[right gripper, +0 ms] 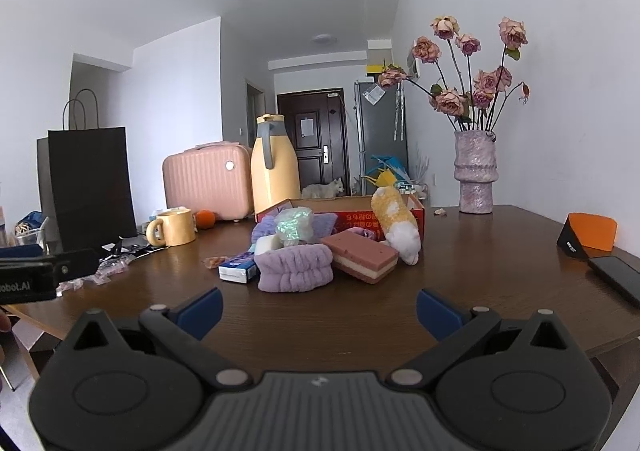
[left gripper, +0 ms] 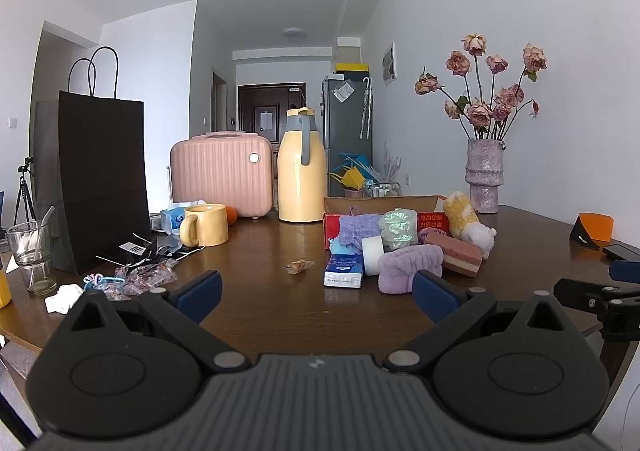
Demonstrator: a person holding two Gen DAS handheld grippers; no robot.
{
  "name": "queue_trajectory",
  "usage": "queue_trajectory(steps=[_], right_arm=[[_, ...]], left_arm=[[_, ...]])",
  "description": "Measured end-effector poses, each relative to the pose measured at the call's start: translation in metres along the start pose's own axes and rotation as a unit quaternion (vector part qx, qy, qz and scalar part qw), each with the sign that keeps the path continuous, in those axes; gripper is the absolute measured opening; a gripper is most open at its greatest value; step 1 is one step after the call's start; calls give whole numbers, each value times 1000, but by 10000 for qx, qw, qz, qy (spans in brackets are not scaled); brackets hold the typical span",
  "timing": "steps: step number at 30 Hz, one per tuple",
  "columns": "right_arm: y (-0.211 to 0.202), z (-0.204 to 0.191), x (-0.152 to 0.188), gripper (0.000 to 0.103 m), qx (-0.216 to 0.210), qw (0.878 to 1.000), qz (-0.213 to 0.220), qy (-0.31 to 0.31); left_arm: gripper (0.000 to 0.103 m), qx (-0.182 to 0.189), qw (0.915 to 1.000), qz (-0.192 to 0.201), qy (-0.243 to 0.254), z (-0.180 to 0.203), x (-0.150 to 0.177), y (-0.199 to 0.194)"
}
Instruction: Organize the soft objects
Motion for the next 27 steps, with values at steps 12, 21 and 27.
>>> queue_trajectory(steps=[12,21,27], right_arm=[[-2,-2,0,103,33,10000,41,-46],[-2,2,0,103,132,9998,133,-74],[14,9,-7,103,250,9992,231,-201]], left_arm=[[103,11,10000,-10,6,0,0,0],[103,64,9999,-46,89,4,2,5],[103,34,9999,-112,15,2,-6,27]])
Point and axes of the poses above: each gripper's, at about its wrist camera, not at the fingertips, and y roughly the way its jaws point, z to its right, x to its underside, the point moved 2 cm from there along y, roughly the way its jaws point, and after that the axes turned 2 degrees about -y, right-handed, at the moved point
